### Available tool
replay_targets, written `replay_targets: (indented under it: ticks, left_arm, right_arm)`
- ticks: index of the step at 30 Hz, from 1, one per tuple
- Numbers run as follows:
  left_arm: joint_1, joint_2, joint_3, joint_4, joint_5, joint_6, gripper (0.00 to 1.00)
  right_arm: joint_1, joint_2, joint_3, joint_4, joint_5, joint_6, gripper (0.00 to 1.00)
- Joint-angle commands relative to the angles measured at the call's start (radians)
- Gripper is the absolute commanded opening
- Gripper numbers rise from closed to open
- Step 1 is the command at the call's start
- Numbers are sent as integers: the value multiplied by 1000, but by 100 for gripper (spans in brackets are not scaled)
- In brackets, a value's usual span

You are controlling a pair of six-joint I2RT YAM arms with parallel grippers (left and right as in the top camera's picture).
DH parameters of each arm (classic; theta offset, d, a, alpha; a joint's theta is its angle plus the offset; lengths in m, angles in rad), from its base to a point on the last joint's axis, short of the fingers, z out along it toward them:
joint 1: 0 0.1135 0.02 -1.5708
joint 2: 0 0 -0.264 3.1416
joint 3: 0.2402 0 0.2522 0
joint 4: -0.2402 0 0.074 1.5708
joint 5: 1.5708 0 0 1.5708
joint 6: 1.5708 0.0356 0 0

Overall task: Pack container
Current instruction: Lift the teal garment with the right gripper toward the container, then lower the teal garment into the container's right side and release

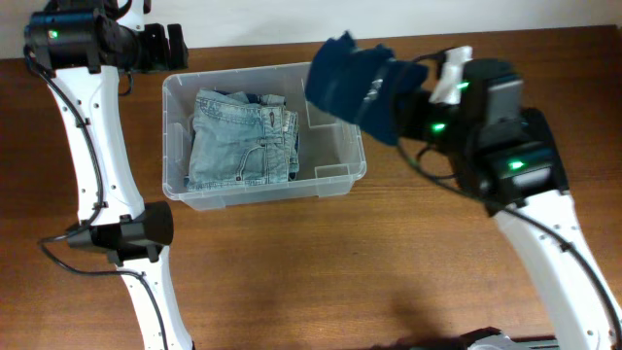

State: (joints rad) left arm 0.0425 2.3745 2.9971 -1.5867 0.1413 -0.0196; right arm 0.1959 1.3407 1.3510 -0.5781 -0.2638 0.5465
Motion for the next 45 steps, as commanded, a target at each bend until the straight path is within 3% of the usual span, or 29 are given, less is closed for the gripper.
replay_targets:
  ticks: [1, 6, 9, 14, 23, 25, 26, 27, 31, 38, 40, 41, 43, 45]
  left_arm:
    - [2, -26, 13, 4, -11, 12, 99]
    - [2, -26, 13, 3, -11, 12, 99]
    - [2, -26, 13, 2, -11, 12, 99]
    - [2, -26, 13, -2, -11, 12, 99]
    - [2, -26, 13, 0, -11, 12, 100]
    - [2, -26, 13, 0, -11, 12, 99]
    - [2, -26, 13, 0, -11, 12, 99]
    - [2, -26, 13, 0, -11, 12, 99]
    - [2, -26, 13, 0, -11, 12, 99]
    - [2, -26, 13, 0, -11, 12, 99]
    - [2, -26, 13, 0, -11, 12, 99]
    - [2, -26, 13, 0, -11, 12, 99]
    - [2, -26, 13, 0, -11, 12, 99]
    - [2, -26, 13, 0, -11, 12, 99]
  right_arm:
    - [203, -24, 35, 15, 373, 56, 4]
    - [390, 16, 35, 29, 722, 257, 4]
    - [450, 91, 35, 74, 827, 393, 4]
    - [453, 208, 35, 132, 805, 544, 4]
    - [462, 286, 35, 156, 658, 547, 4]
    - [472, 285, 35, 156, 640, 547, 22]
    - [473, 285, 35, 156, 618, 547, 52]
    - [473, 285, 35, 155, 595, 546, 57]
    - [473, 285, 35, 148, 518, 426, 59]
    - [468, 285, 35, 122, 504, 32, 72]
    - [451, 285, 35, 135, 503, -15, 72]
    - [438, 285, 35, 149, 502, -42, 61]
    - [409, 286, 35, 180, 488, -85, 26]
    - [387, 286, 35, 207, 451, -122, 8]
